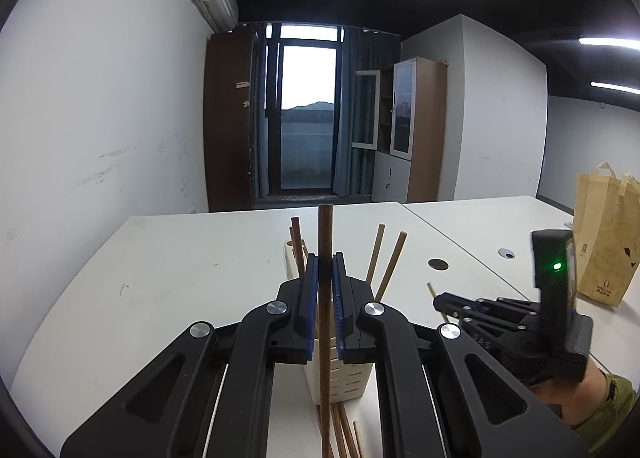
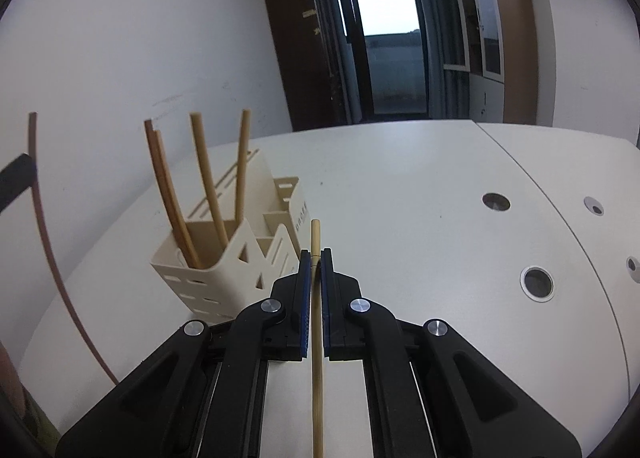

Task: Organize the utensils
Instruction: 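Carry both chopsticks over the cream holder and lower them into it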

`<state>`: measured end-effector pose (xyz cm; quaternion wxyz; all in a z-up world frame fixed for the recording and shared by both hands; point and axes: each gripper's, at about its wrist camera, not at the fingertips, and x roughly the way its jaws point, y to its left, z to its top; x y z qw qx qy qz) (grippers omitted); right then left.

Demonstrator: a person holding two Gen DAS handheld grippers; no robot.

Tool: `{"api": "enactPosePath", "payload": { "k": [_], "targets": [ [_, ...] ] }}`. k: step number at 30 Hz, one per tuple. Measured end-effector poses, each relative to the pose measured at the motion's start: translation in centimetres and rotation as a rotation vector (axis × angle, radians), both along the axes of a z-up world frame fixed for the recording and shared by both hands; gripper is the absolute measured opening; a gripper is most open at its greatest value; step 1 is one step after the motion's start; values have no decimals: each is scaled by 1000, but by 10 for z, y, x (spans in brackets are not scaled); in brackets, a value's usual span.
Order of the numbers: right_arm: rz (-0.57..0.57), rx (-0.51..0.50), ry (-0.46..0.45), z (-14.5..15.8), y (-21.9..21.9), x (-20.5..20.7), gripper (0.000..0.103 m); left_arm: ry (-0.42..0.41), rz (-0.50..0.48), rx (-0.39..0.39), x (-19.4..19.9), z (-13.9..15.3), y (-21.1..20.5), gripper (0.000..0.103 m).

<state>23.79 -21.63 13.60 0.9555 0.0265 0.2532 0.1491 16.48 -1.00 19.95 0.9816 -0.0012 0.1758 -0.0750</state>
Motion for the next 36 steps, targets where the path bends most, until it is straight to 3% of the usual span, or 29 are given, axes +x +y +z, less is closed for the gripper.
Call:
{"api": "enactPosePath", "payload": {
  "k": [13, 18, 30, 36],
  "targets": [
    [59, 75, -250, 62, 18, -38, 5, -11, -14, -41, 8, 1, 0, 7],
    [106, 121, -329, 72, 27, -37, 5, -18, -4, -50, 14, 2, 1, 7],
    [213, 289, -496, 74, 23, -3, 5, -181, 21, -129, 15, 22, 8, 7],
    [199, 335, -617, 74, 18, 6, 5, -322, 40, -175, 5, 32, 7, 6]
  ]
}}
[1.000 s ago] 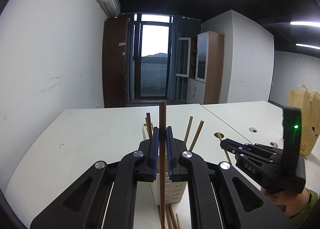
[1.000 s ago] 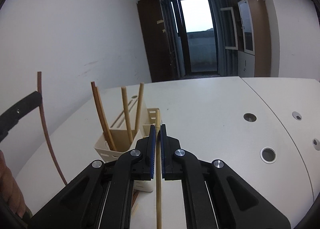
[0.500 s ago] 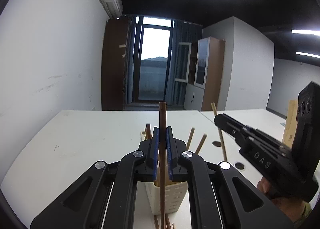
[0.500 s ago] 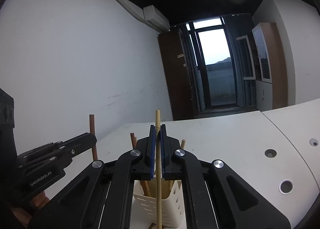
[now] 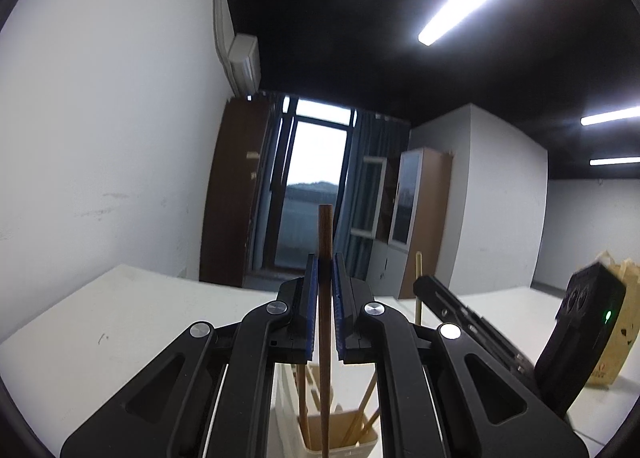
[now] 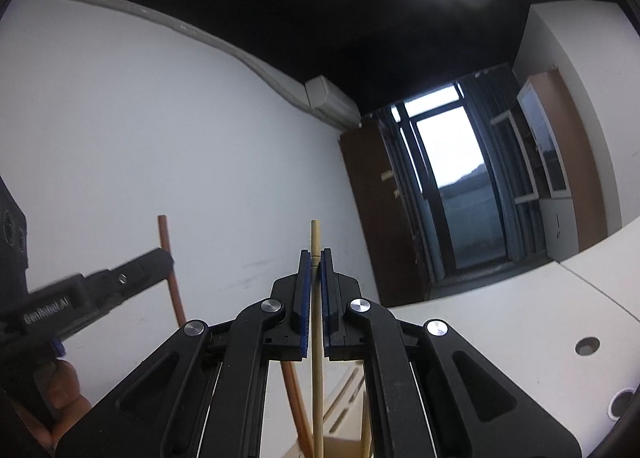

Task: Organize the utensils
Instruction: 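Carry both chopsticks over the cream holder and lower them into it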

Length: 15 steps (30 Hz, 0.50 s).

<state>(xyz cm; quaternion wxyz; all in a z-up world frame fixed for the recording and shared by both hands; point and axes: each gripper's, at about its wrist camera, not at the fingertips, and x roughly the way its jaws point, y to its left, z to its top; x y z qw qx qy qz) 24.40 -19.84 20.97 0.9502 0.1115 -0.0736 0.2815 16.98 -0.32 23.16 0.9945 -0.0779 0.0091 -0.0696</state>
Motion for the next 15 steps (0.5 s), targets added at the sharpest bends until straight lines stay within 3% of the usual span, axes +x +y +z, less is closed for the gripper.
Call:
{"api": "enactPosePath", "payload": {
  "k": [4, 8, 15],
  "targets": [
    [-36, 25, -88, 1, -3, -1, 5, -110, 13, -27, -10, 6, -3, 7],
    [-76, 30, -107, -2, 0, 10, 5, -167, 37, -11, -10, 4, -13, 6],
    [-52, 25, -101, -20, 2, 35, 5, -129, 74, 11, 12, -9, -26, 7]
  ]
}}
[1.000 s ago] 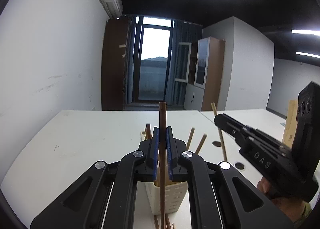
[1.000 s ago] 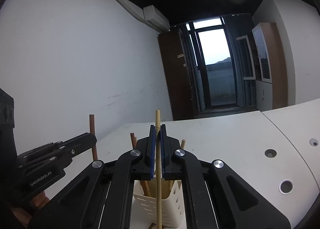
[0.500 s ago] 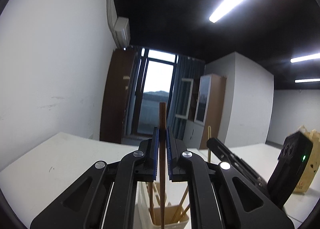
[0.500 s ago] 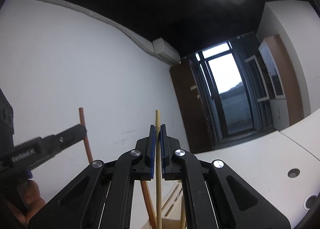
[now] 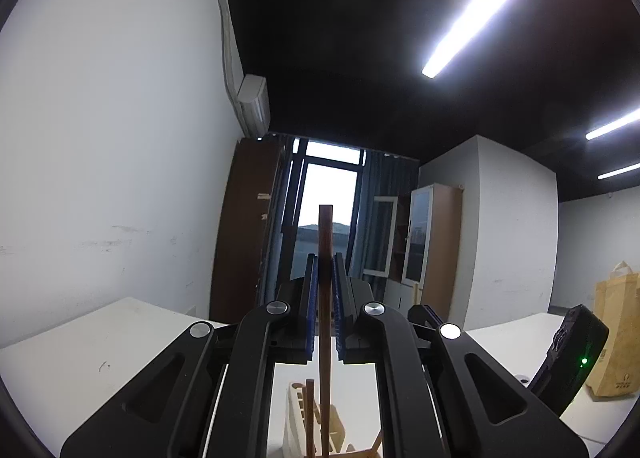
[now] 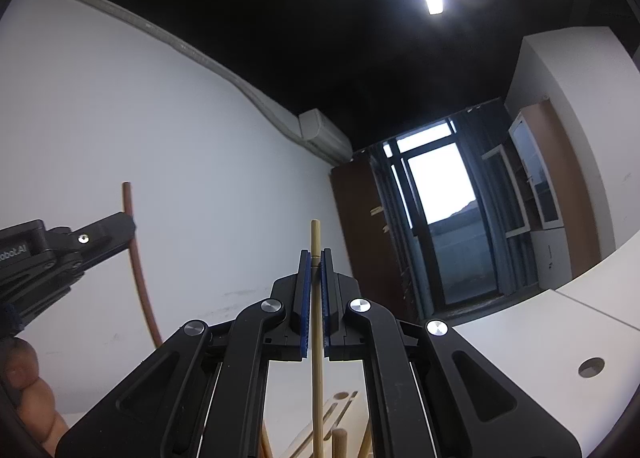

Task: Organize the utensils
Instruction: 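Carry both chopsticks over the cream holder and lower them into it, then open both tools to release the chopsticks into the holder and pull back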

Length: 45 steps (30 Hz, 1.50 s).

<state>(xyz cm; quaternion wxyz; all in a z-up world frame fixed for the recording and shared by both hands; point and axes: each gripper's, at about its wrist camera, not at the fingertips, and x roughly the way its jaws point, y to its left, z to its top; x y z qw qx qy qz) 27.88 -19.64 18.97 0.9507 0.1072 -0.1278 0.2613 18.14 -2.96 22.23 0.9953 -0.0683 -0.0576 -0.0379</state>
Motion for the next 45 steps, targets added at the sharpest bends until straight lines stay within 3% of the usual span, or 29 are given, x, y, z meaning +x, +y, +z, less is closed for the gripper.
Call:
{"api": "enactPosePath", "payload": {
  "k": [5, 15, 19, 37, 38, 41, 45],
  "targets": [
    [-20, -31, -36, -9, 5, -7, 5, 63, -4, 23, 16, -11, -5, 7],
    [-52, -71, -20, -28, 5, -8, 5, 195, -66, 14, 40, -26, 11, 7],
    [-49, -79, 2, -31, 0, -9, 5, 218, -65, 45, 43, -32, 13, 7],
    [-54, -166, 70, -46, -4, -24, 6, 272, -102, 48, 33, -42, 22, 7],
    [-56, -167, 74, -46, -4, -26, 7, 274, -100, 49, 32, -42, 22, 7],
    [-63, -167, 80, -48, -7, -30, 26, 255, -84, 53, 23, -38, 25, 16],
    [-76, -180, 86, -51, -11, -36, 26, 238, -88, 39, 10, -30, 30, 21]
  ]
}}
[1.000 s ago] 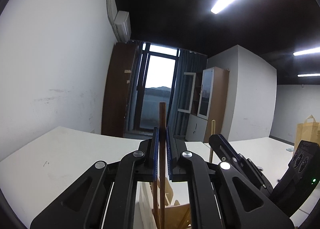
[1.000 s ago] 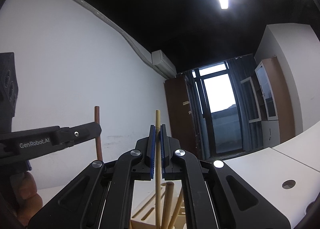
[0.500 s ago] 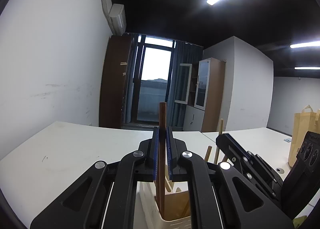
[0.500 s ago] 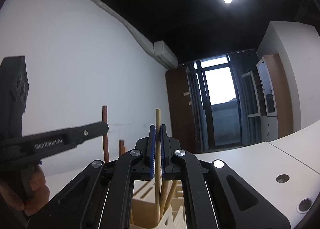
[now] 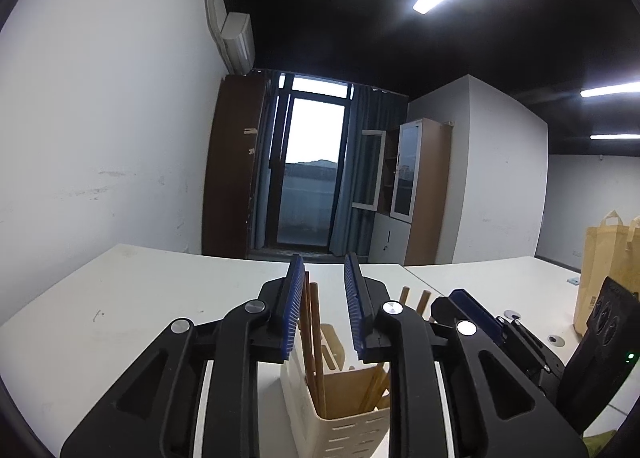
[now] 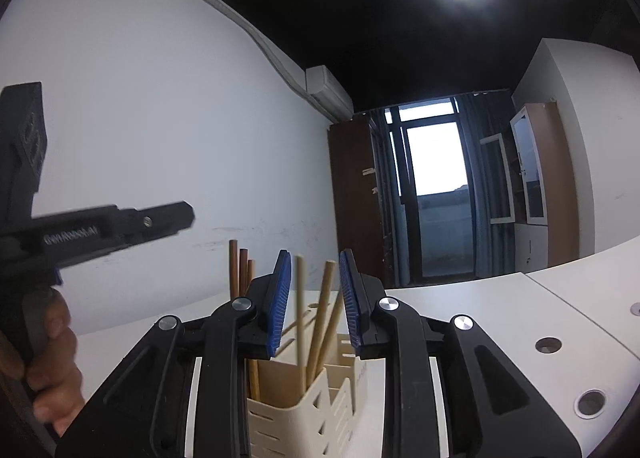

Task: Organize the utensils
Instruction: 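Open both tools to release the chopsticks into the holder and pull back, then lower both tools to the remaining chopsticks beside the cream holder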

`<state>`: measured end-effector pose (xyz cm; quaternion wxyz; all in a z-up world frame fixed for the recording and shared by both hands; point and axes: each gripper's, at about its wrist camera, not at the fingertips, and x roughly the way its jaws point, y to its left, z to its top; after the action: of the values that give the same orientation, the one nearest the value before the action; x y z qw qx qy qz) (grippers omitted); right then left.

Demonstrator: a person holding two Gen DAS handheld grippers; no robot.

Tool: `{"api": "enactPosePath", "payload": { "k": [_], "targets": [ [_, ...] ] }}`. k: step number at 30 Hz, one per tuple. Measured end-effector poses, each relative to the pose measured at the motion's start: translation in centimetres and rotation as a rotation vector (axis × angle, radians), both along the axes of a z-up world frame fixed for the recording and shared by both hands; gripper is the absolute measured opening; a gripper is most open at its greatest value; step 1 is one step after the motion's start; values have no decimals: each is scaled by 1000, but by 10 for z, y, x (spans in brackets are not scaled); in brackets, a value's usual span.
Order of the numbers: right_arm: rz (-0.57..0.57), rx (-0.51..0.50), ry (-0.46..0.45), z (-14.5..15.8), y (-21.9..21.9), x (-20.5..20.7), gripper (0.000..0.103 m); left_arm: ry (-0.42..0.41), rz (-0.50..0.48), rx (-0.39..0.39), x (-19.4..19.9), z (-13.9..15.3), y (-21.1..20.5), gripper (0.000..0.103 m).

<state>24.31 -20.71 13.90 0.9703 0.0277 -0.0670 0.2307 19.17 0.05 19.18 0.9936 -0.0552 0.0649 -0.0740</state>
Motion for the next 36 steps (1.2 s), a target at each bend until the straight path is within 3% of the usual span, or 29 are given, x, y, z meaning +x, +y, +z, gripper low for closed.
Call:
{"api": "enactPosePath", "payload": {
  "k": [7, 21, 25, 28, 36],
  "targets": [
    [-21, -25, 28, -4, -3, -8, 26, 0, 7, 8, -15, 2, 3, 26],
    [-25, -54, 76, -5, -11, -29, 38, 63, 15, 45, -34, -2, 3, 40],
    [-29, -56, 99, -6, -15, -37, 43, 143, 42, 101, -34, -14, 0, 42],
    [-22, -85, 123, -7, -15, -45, 46, 192, 41, 72, -34, -27, 10, 44],
    [-25, -138, 253, -21, -11, -48, 51, 323, 41, 97, -25, -58, 18, 46]
  ]
}}
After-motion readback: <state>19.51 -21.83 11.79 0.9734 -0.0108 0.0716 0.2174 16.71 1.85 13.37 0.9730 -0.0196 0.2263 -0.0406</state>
